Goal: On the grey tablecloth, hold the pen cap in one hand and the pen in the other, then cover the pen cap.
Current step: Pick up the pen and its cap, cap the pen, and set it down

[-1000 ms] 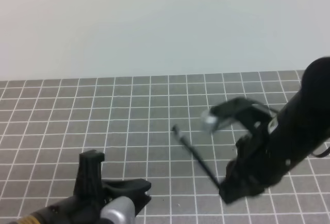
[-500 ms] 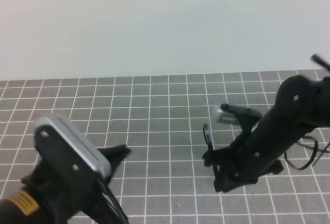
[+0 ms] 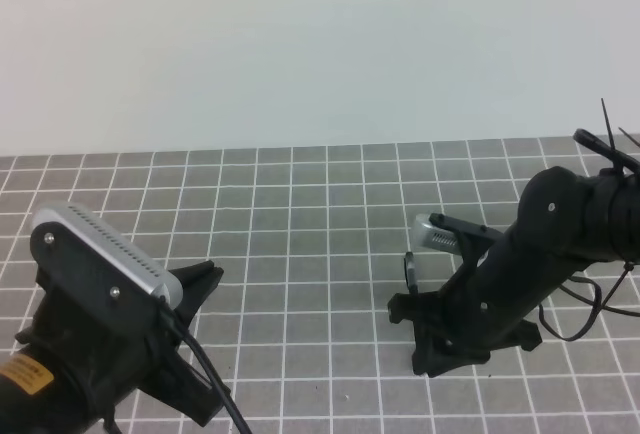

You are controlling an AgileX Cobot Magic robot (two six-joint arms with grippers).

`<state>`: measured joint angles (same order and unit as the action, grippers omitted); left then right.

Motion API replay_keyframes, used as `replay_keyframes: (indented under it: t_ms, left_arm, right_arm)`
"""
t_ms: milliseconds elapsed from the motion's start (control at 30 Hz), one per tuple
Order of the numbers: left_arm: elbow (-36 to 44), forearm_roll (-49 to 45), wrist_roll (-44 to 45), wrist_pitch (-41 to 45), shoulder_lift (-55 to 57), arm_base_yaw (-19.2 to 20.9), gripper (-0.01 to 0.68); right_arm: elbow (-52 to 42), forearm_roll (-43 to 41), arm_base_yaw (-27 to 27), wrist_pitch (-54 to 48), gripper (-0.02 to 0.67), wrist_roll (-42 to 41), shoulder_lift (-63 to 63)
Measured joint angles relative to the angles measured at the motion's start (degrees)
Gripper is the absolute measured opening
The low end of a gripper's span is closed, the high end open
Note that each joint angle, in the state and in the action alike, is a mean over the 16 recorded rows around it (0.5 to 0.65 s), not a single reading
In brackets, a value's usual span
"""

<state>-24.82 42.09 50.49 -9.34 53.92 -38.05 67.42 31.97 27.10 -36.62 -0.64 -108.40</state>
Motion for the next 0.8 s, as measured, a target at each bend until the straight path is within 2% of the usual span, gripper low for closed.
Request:
replay_keyframes:
  t_ms: [367, 800]
  left_arm:
    - [0.0, 0.1, 0.1, 0.4, 0.0, 0.0, -0.001]
    - [0.0, 0.1, -0.2, 1.2, 0.0, 0.0, -0.001]
  right_arm:
    - [0.0, -0.1, -1.2, 0.4, 0.013, 0.3, 0.0]
    - [0.0, -1.7, -1.7, 0.9, 0.137, -0.2, 0.0]
